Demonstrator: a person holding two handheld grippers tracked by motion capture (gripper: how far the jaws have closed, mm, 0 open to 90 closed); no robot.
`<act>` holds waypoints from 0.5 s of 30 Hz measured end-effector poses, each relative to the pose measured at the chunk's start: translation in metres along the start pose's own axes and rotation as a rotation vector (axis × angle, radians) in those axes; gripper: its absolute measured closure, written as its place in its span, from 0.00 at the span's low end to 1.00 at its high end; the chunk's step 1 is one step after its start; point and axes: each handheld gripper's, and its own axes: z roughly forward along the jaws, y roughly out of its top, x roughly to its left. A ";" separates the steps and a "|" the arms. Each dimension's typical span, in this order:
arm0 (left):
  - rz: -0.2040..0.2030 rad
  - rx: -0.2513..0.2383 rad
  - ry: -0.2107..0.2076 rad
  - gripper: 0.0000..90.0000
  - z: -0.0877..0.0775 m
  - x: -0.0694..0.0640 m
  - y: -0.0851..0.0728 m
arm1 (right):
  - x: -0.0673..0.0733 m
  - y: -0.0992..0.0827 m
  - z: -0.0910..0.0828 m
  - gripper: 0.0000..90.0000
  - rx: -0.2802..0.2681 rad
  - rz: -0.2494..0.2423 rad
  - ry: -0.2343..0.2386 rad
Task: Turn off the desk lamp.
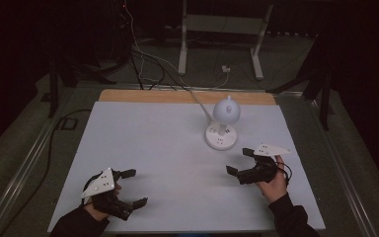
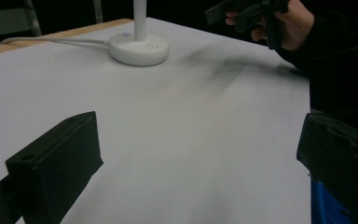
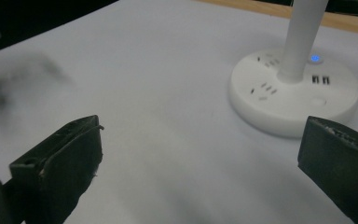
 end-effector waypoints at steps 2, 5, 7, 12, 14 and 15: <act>0.002 0.001 -0.001 0.00 0.000 0.000 0.000 | 0.001 -0.003 -0.002 0.00 0.014 -0.006 -0.002; 0.000 -0.001 0.001 0.00 0.000 0.000 0.000 | 0.006 -0.016 -0.007 0.00 0.039 0.006 0.012; 0.002 0.002 0.002 0.00 0.000 -0.001 0.000 | 0.008 -0.019 -0.008 0.00 0.050 0.003 0.013; 0.004 0.006 0.003 0.00 0.001 -0.001 0.000 | 0.012 -0.036 -0.018 0.00 0.087 -0.012 0.006; 0.005 0.003 0.002 0.00 0.000 -0.001 0.000 | 0.012 -0.038 -0.020 0.00 0.094 -0.012 0.002; 0.004 0.000 0.002 0.00 0.000 -0.001 0.000 | 0.011 -0.040 -0.024 0.00 0.092 -0.012 -0.004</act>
